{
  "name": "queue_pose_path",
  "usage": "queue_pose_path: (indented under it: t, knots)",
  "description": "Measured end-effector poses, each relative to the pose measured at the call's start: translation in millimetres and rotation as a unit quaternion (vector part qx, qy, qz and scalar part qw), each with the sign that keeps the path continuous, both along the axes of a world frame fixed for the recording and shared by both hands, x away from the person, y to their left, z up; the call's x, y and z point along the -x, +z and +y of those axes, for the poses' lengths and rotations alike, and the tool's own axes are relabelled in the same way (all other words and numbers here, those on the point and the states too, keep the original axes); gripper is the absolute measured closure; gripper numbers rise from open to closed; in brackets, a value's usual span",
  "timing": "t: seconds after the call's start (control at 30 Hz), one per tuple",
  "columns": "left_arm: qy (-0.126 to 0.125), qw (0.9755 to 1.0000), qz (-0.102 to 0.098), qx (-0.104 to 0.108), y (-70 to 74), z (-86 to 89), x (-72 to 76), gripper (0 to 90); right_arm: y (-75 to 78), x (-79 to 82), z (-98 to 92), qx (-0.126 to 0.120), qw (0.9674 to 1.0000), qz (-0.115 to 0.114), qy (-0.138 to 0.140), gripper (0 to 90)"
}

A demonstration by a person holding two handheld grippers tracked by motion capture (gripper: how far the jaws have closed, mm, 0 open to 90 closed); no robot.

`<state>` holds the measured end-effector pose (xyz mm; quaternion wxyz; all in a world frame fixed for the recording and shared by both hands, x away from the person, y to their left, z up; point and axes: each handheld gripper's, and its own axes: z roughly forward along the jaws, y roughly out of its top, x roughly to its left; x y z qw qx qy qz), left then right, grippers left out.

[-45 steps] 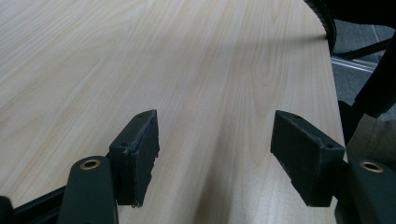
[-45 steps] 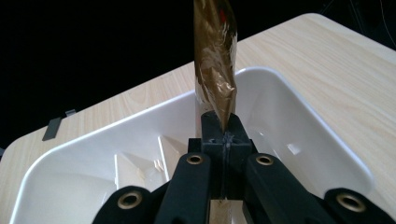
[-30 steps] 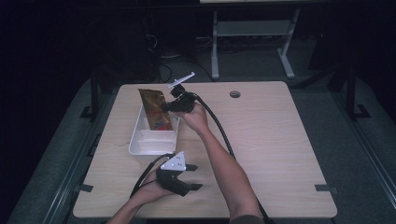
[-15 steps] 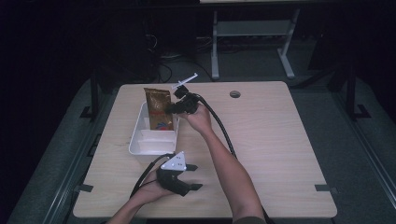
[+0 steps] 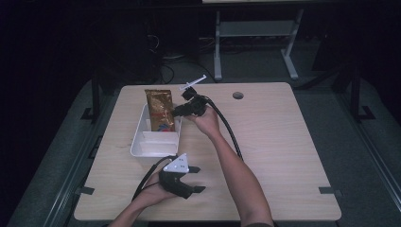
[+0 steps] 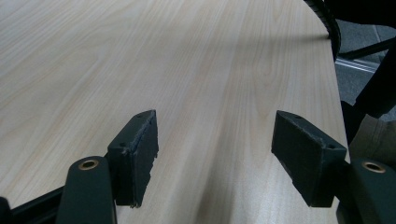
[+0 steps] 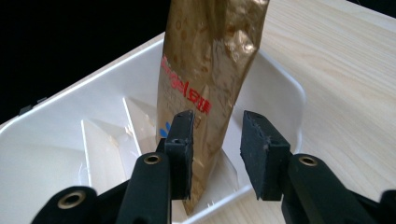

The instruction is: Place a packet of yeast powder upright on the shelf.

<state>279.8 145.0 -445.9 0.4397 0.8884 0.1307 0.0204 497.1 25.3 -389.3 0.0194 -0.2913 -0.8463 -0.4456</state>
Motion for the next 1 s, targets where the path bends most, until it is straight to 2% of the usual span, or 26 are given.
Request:
queue_pose_path:
  t: [0.17,0.57,1.0]
  knots:
    - [0.004,1.0000,0.002,0.003,0.3,0.9,-0.5,30.9,1.3,3.6,-8.3,0.003,1.0000,0.001,0.005,61.7]
    - [0.010,0.9999,0.001,0.006,0.5,1.1,-1.8,30.0,7.1,13.9,-44.7,-0.013,0.9999,0.008,-0.004,57.0]
    - [0.014,0.9999,0.000,0.005,-0.8,-2.2,-1.1,28.0,10.0,33.2,-78.1,-0.027,0.9995,0.015,0.002,51.4]
